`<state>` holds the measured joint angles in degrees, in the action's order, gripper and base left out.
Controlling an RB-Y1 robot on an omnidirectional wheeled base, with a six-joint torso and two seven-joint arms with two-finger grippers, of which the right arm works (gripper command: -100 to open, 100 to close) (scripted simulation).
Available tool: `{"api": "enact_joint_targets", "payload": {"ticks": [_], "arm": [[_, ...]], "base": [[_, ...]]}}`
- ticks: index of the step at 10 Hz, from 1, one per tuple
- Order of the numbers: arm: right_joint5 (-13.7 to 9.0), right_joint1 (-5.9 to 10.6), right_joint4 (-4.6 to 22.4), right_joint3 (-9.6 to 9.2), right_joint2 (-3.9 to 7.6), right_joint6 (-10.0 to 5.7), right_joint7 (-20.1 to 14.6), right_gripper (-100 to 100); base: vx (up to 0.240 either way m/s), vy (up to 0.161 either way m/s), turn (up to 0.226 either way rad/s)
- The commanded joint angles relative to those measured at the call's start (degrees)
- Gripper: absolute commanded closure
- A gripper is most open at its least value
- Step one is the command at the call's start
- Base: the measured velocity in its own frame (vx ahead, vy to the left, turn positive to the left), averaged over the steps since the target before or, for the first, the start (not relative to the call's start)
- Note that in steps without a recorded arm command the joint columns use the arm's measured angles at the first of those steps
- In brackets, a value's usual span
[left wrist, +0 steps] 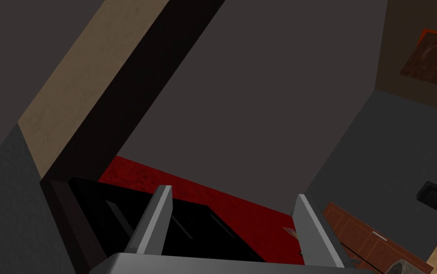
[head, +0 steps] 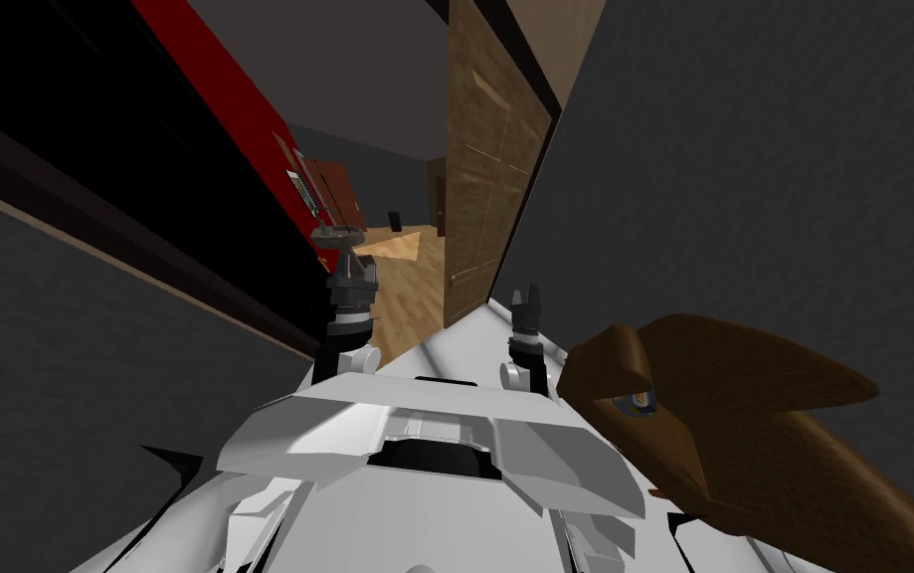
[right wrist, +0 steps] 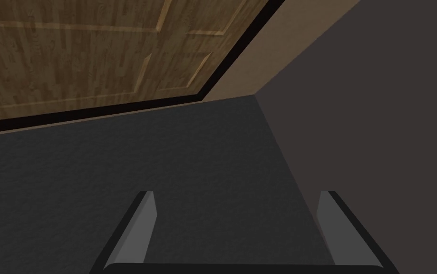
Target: Push the door open
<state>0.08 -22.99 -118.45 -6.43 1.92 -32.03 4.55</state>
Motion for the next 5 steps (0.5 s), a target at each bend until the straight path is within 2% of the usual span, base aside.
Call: {"api": "enact_joint_targets", "payload": {"ticks": [1, 5], "arm": [[-0.1, 0.68, 2.3, -1.33, 0.39, -0.53, -0.4, -100], [-0.3, 2.93, 8.1, -4.83, 1.17, -1.44, -1.2, -100]], "base": [[0.11, -0.024, -0.011], [0.092, -0.024, -0.013]]}}
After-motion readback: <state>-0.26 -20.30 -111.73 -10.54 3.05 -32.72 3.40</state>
